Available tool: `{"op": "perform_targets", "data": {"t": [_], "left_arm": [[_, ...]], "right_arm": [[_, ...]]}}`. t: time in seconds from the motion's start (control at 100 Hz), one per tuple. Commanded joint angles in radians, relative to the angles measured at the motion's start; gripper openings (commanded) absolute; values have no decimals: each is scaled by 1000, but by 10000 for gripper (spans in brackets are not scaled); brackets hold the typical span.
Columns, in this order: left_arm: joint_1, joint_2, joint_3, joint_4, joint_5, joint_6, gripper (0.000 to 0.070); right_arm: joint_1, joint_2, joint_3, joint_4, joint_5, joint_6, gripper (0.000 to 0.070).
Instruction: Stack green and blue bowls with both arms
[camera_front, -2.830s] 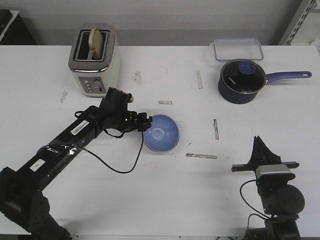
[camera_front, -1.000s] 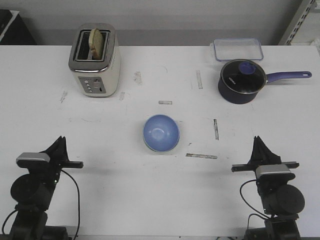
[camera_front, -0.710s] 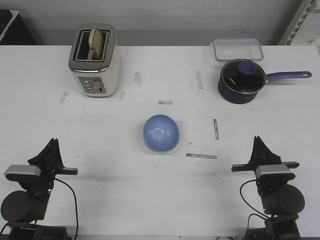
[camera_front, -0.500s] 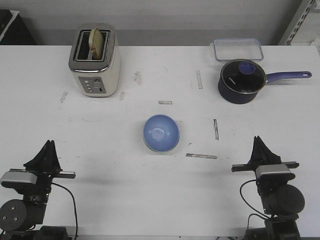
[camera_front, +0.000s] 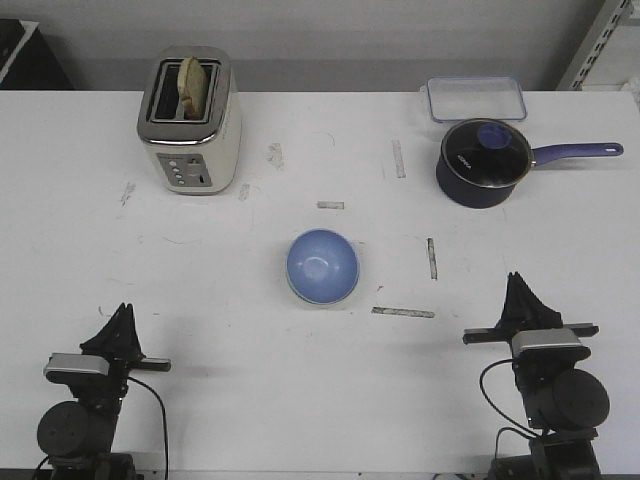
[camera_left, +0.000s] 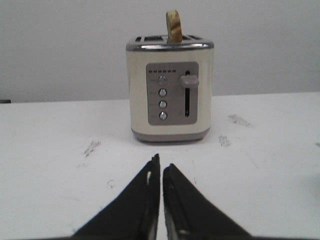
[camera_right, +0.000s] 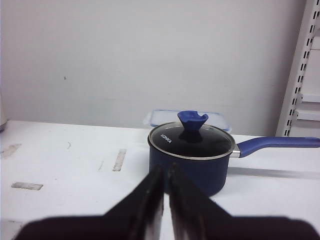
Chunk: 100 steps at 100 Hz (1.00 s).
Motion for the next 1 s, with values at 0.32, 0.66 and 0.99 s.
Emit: {"op": "perform_targets", "data": {"t": [0.32, 0.66, 0.99], "left_arm": [[-2, -3, -118, 134, -30, 10, 1], [-2, -3, -118, 134, -29, 10, 1], [-2, -3, -118, 134, -29, 10, 1]], "right_arm": [[1, -1, 8, 10, -1, -11, 7], [1, -1, 8, 10, -1, -11, 7], [1, -1, 8, 10, -1, -11, 7]]}}
